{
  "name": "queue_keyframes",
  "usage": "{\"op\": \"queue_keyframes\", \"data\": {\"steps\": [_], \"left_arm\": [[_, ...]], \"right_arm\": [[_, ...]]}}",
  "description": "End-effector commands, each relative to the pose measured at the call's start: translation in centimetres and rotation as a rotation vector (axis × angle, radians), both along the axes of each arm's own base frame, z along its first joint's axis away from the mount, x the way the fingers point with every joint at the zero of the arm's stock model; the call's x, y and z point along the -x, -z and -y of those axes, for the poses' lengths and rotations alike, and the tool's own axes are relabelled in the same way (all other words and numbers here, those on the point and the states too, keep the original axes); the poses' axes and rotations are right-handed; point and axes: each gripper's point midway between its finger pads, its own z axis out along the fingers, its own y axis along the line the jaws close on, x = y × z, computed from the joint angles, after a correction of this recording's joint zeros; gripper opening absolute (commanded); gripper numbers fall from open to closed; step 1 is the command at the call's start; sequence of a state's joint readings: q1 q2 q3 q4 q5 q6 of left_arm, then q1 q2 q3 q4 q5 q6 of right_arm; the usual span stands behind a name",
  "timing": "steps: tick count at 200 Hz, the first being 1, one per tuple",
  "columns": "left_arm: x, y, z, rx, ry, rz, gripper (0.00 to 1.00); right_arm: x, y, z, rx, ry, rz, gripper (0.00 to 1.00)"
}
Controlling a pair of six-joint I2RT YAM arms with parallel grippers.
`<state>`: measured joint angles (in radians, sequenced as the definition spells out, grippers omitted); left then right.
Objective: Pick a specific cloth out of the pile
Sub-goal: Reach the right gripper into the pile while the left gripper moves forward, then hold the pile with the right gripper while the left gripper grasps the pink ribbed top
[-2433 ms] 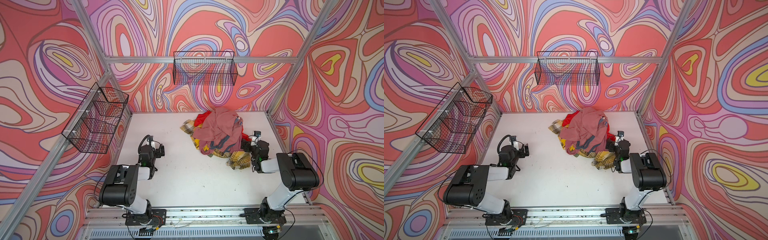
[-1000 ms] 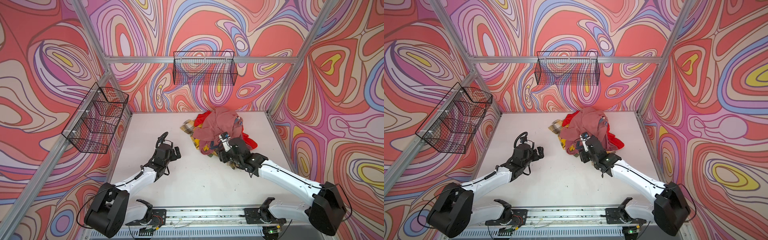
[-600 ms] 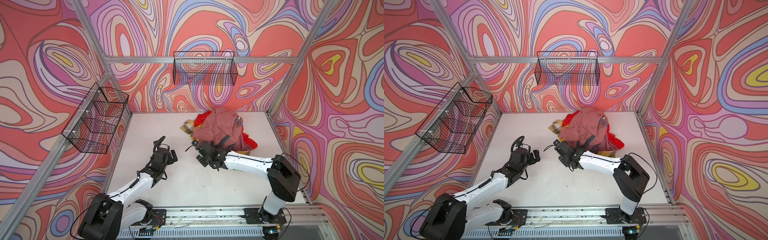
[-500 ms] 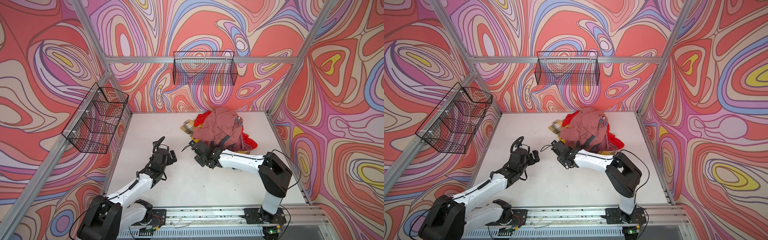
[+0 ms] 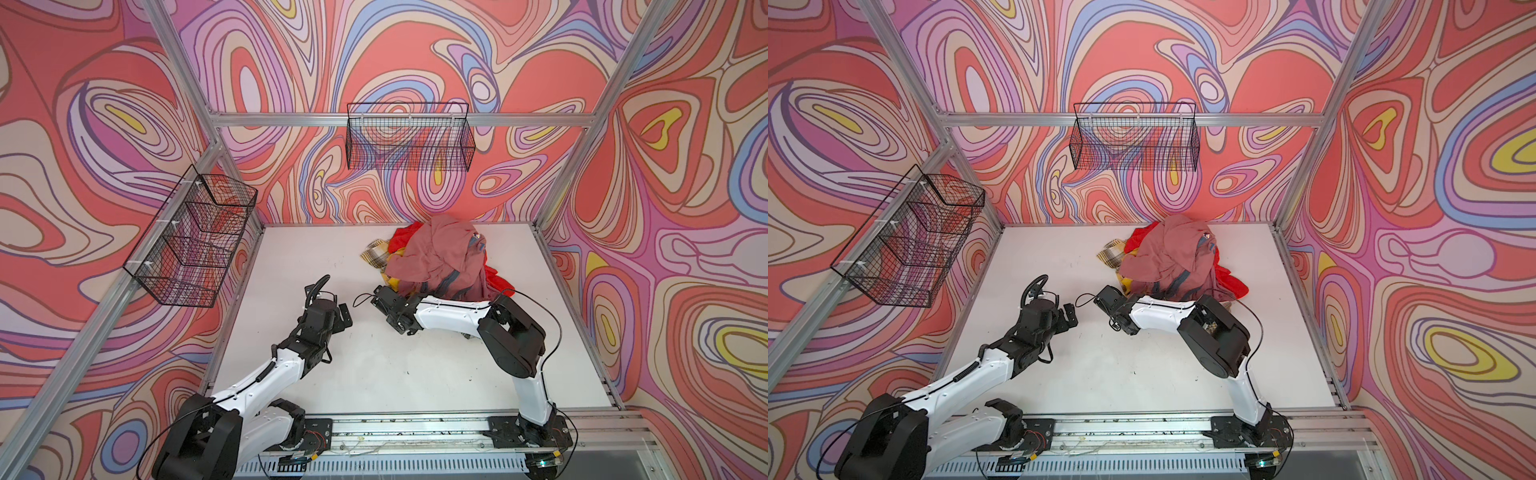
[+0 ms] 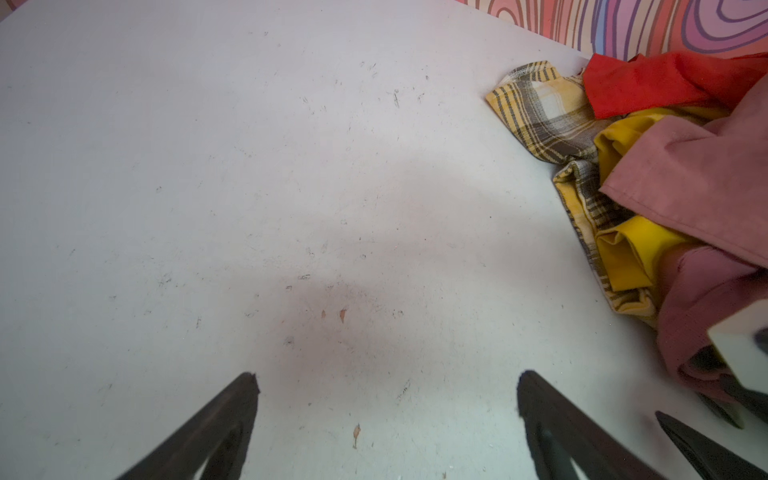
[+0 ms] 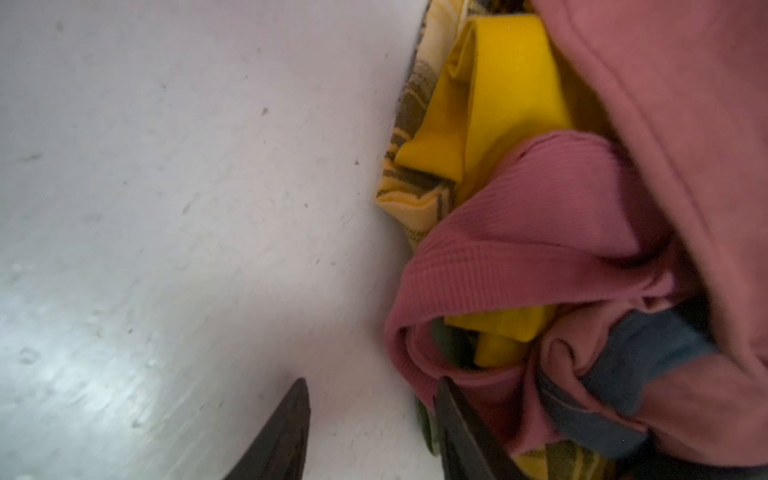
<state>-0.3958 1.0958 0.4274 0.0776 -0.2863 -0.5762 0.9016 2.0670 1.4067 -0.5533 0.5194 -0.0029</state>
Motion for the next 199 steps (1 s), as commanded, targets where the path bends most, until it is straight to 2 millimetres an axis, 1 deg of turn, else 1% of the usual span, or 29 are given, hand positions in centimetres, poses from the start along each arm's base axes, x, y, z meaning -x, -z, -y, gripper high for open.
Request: {"op": "queue_keyframes", "data": {"steps": [1,26,40,51,63,83,122,172,199], "left_arm": [[0.8,0.7,-0.1,-0.004,0.007,-0.028,1.00],[1.0,0.6,0.1,0.005,0.022,-0.033,1.00],[1.0,0.6,0.2,0.009,0.029,-0.034,1.00],[1.1,0.5,0.3,0.014,0.034,-0.034,1.00],[1.1,0.5,0.5,0.018,0.040,-0.035,1.00],[1.1,0.5,0.6,0.024,0.044,-0.039,1.00],[1.2,0.4,0.7,0.027,0.053,-0.047,1.00],[1.2,0.4,1.0,0.033,0.062,-0.059,1.00],[1.1,0.5,1.5,0.048,0.082,-0.072,1.00]], "right_arm": [[-1.3,0.1,0.3,0.027,0.027,0.040,0.50],[-2.1,0.3,0.4,0.031,0.036,0.053,0.44],[-2.3,0.3,0.5,0.025,0.030,0.054,0.36],[-2.5,0.4,0.7,0.022,0.029,0.048,0.28],[-2.6,0.4,0.8,0.008,0.033,0.044,0.16],[-2.7,-0.3,0.8,-0.038,0.037,0.042,0.00],[-2.3,-2.6,0.6,-0.117,0.033,0.056,0.00],[-1.4,-7.1,0.3,-0.247,0.030,0.090,0.00],[-1.1,-9.5,0.3,-0.306,0.033,0.111,0.00]]}}
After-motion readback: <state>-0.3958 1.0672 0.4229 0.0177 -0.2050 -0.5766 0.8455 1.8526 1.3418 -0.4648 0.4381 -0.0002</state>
